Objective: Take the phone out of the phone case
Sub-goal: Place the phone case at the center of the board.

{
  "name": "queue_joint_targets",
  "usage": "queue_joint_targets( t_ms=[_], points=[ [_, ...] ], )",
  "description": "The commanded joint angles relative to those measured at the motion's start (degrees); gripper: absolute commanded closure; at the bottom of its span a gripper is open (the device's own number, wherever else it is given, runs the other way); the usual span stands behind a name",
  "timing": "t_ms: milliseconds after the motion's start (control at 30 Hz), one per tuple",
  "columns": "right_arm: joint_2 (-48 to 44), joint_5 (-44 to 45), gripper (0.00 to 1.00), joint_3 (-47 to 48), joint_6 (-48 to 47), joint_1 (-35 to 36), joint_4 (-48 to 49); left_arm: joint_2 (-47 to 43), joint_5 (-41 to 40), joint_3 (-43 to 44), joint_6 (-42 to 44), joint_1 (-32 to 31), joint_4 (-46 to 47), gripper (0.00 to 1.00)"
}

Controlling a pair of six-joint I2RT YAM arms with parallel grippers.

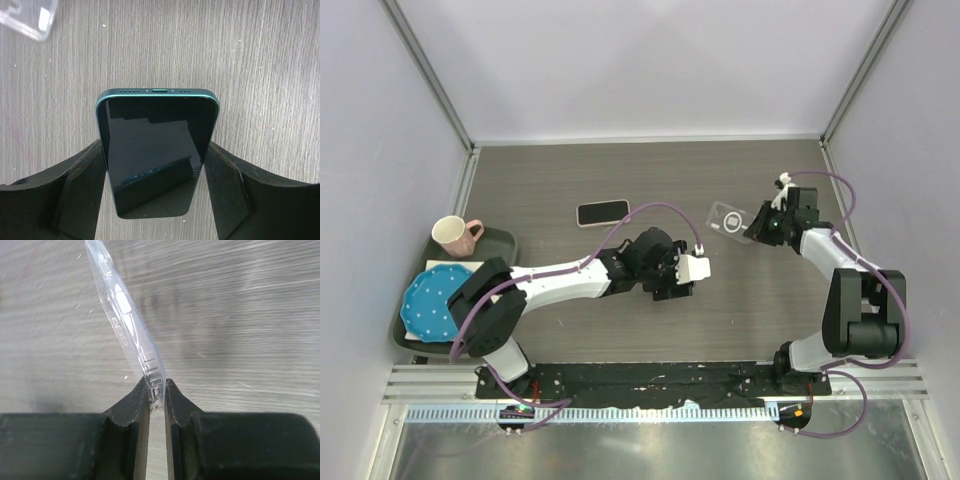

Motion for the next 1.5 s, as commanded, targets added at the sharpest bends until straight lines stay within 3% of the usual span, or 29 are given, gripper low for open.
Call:
queue_joint_targets(
  t_ms=[0,300,467,567,633,800,1167,1467],
  points=[
    [-3.38,12.46,0.99,-2.81,5.45,-2.16,4.54,-2.54,-0.46,0.12,1.07,0.42,2.75,1.00],
    [-0.31,22.38,0.99,-5.26,11.35,-4.80,7.79,-3.25,-1.52,-0.40,1.86,0.42,2.75,1.00],
    [2.67,16.97,0.98,-5.45,11.18,-4.62,7.97,-3.25,-1.96,-0.32,2.21,0.59,2.75,1.00],
    [3.56,16.43,0.90,-5.88,10.82,-4.71,8.32,-3.07,-1.96,-0.32,2.21,0.59,2.67,1.00],
    [4.00,15.55,0.74,-5.89,10.56,-4.71,8.06,-3.07,-1.96,-0.32,2.21,0.68,2.58,1.00],
    [3.56,12.57,0.57,-5.27,10.38,-4.62,6.83,-2.90,-2.05,-0.05,2.03,0.77,2.49,1.00],
    [1.98,9.83,0.55,-3.78,9.07,-2.60,5.16,-2.72,-1.96,0.12,1.94,0.77,2.40,1.00],
    [0.75,9.13,0.55,-0.79,5.82,4.77,3.92,-2.63,-1.78,0.04,1.77,0.85,2.40,1.00]
  ],
)
